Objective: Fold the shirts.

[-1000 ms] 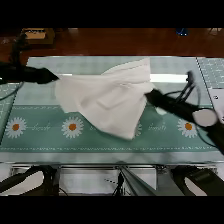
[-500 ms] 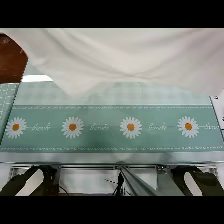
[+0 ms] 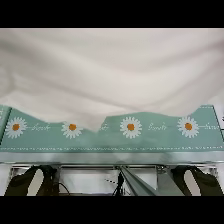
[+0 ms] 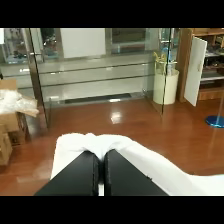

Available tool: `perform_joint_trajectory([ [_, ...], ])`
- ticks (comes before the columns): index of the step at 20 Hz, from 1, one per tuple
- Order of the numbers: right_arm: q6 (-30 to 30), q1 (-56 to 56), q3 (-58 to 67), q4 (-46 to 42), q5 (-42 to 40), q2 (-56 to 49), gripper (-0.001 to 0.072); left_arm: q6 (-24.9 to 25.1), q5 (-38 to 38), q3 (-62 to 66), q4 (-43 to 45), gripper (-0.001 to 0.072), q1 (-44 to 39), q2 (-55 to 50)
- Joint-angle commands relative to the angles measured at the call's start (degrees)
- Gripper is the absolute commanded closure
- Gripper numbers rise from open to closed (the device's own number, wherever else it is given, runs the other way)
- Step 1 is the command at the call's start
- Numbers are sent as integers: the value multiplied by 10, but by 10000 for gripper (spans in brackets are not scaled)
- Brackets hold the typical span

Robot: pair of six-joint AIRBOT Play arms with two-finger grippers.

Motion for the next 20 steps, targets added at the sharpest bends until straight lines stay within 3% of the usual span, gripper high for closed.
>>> perform_joint_trajectory([
  [1,11,-5,26,-23,166,0,689,-23,-111,1,28,681,0,16],
  [4,10,-5,26,-104,313,-19,690,-24,-170,-34,33,681,0,2],
  [6,-32,-5,26,-149,404,-57,690,-24,-185,-96,33,681,-2,-11],
  [9,-60,-3,8,-158,392,-128,690,-16,-183,-229,33,681,-23,-60],
  [13,-79,0,-17,-138,304,-275,690,4,-74,-351,33,682,-73,-178],
  [17,-111,42,-17,-115,152,-440,690,4,36,-358,33,680,-146,-336],
  [20,-103,47,-17,-96,44,-527,689,-1,88,-358,33,680,-162,-423],
])
